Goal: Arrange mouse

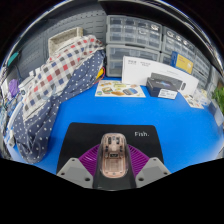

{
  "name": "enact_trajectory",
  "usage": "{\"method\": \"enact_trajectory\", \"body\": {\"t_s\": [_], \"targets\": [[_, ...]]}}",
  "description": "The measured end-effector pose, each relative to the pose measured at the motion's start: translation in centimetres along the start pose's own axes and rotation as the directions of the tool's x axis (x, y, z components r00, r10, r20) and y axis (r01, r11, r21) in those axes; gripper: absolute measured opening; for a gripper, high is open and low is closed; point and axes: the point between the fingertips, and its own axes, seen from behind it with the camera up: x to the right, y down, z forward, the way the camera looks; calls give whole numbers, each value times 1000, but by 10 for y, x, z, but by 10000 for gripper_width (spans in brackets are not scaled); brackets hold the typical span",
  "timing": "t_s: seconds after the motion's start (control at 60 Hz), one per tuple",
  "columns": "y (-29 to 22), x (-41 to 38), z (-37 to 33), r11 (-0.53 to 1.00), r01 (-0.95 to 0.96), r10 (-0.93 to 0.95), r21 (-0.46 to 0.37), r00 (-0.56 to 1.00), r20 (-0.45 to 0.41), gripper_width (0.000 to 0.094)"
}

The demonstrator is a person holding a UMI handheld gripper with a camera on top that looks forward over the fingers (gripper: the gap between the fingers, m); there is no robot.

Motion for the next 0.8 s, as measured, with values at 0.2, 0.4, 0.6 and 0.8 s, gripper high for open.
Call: {"method": "enact_trajectory", "body": {"t_s": [0.2,0.4,0.6,0.8], "targets": [[-8,6,-8,999,-37,37,-21,999,-4,836],[-51,18,-52,996,-81,80,41,997,22,851],[-95,61,-122,986,-115,113,122,993,25,856],[-106,120,-184,976,-110,112,186,994,-1,846]]}}
